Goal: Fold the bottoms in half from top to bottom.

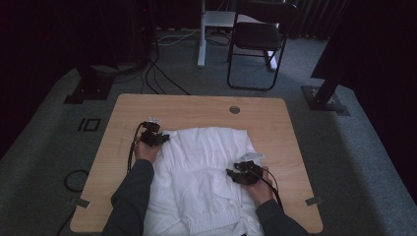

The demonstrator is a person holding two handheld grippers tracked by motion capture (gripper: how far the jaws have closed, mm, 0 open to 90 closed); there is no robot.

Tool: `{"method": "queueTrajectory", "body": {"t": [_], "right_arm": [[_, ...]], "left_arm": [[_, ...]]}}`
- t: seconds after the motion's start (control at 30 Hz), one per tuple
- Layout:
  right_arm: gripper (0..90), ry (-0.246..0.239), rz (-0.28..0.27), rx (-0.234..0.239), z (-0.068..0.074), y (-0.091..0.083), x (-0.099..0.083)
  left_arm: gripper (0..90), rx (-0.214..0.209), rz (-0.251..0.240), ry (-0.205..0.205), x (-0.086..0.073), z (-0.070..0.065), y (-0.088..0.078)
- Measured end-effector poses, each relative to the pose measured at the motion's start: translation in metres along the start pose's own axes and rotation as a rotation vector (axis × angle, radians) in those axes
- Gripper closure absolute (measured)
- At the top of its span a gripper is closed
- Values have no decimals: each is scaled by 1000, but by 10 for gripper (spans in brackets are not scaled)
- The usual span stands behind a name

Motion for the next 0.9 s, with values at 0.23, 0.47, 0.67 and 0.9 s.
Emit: {"method": "queueTrajectory", "body": {"t": [0.23, 0.47, 0.67, 0.9], "right_arm": [[470, 94, -131, -93, -50, -31, 43], [367, 261, -105, -117, -116, 5, 80], [331, 306, -30, -88, -131, 45, 82], [753, 292, 31, -23, -124, 60, 81]], "left_arm": [[770, -4, -5, -2, -1, 0, 0], [769, -15, -13, -7, -2, 2, 1], [769, -16, -15, -9, -2, 2, 1], [777, -11, -15, -6, -2, 1, 0]]}}
Point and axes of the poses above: each handheld gripper's, and its own axes: y roughly forward along the jaws, x roughly out of its top, z roughly to its left, the point moved 3 cm from there along y, roughly forward along the jaws, and after that the axes turned 1 degree about x, right-handed, at the moved point
